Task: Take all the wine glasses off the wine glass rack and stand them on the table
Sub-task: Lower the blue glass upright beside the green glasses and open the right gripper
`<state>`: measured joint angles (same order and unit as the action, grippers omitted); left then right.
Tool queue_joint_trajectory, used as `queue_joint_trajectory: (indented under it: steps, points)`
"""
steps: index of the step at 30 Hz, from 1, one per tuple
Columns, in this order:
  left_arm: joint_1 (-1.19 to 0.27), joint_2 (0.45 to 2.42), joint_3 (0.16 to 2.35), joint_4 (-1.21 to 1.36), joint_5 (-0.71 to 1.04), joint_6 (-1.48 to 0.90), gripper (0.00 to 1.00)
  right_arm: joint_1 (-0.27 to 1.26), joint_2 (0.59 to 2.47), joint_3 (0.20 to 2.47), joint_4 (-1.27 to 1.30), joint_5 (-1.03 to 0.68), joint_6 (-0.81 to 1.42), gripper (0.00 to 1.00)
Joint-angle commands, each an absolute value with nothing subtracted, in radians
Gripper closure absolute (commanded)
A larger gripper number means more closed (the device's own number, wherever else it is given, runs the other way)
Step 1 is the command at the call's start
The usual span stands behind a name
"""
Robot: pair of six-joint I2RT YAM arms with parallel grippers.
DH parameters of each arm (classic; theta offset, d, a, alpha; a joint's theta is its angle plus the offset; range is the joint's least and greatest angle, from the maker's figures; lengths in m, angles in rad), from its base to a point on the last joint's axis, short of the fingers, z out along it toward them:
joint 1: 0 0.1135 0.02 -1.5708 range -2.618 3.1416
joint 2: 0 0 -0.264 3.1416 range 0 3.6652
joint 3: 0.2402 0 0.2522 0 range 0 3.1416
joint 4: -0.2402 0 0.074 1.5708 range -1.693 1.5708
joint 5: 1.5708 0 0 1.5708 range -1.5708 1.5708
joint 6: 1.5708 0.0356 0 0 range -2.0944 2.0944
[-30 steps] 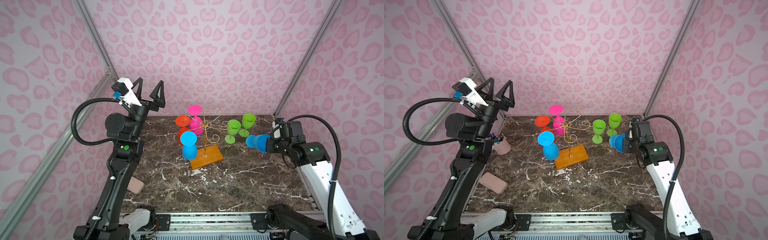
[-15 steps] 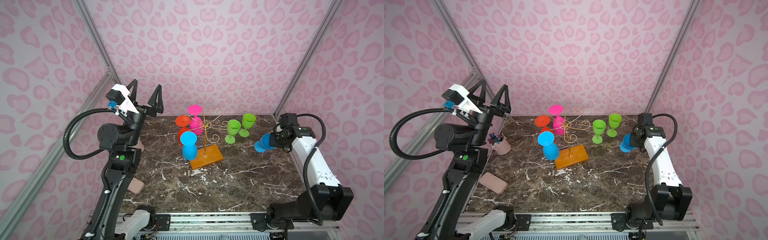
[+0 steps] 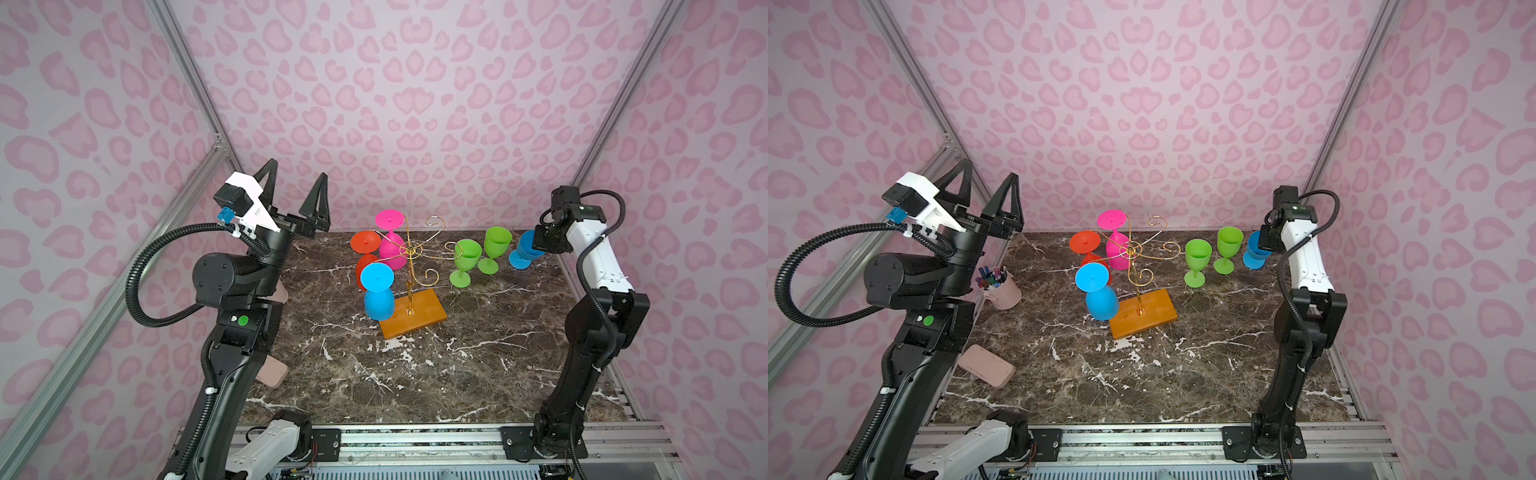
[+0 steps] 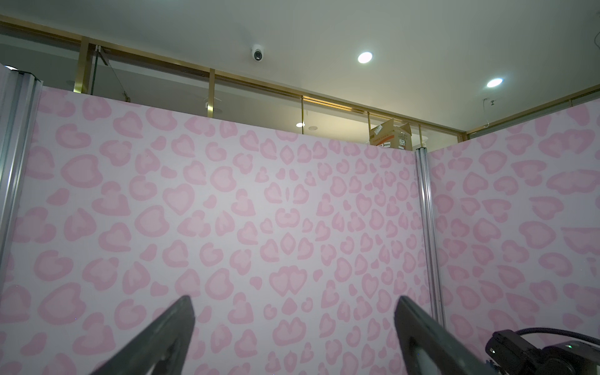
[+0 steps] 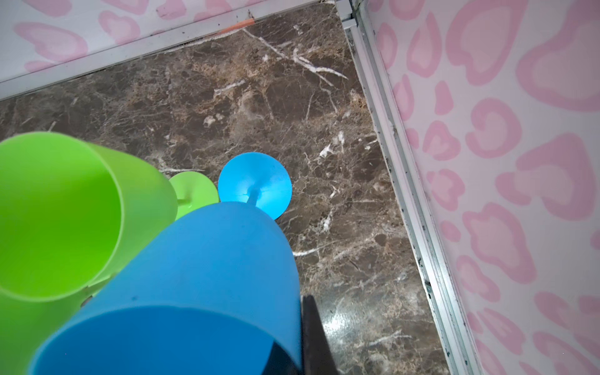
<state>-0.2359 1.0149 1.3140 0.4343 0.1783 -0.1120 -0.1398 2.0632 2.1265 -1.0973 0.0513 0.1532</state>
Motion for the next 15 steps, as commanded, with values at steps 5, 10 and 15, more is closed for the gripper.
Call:
queue_joint_trajectory:
  steps: [5,10,15]
  points:
    - [-0.238,1.015,1.322,0.446,0.200,-0.122,0.03,-0.144,2.204,2.296,-1.202,0.071,0.121,1.00]
    - [-0.238,1.022,1.322,0.449,0.204,-0.144,0.03,-0.146,2.264,2.340,-1.224,0.039,0.118,1.00]
    - [-0.238,1.023,1.322,0.446,0.194,-0.145,0.03,-0.145,2.311,2.367,-1.249,0.038,0.112,0.99]
